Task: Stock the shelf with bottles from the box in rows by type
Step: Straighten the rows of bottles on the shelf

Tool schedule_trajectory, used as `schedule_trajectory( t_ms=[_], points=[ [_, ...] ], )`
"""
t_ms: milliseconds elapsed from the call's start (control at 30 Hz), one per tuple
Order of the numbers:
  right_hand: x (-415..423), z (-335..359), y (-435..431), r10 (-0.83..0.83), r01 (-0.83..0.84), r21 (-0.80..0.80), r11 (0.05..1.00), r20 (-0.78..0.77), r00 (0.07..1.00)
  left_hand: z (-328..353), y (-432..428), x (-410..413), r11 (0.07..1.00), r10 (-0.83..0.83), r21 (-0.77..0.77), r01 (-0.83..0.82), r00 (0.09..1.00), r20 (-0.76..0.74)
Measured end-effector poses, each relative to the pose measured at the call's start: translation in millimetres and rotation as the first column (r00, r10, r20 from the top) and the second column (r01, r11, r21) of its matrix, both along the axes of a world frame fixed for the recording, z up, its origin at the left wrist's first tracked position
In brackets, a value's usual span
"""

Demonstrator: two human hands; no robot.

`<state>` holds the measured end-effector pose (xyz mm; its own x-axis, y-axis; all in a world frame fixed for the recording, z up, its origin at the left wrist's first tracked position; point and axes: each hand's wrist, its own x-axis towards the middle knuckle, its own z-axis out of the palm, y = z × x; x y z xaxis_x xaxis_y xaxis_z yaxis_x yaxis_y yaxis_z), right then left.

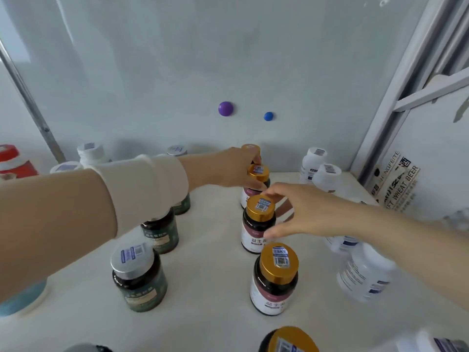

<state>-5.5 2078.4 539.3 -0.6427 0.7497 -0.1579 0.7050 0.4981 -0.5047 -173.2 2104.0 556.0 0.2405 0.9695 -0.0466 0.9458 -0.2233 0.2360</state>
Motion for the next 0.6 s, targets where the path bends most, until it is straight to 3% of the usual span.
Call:
schedule_trajectory(
  t_ms=[600],
  points=[
    [-1.0,-1.9,7.1,0.041,-0.041,-0.012,0.999,-0.010,0.999,-7.5,7.4,-0.1,0.999,0.036,-0.037,-0.033,0.995,0.097]
  ],
)
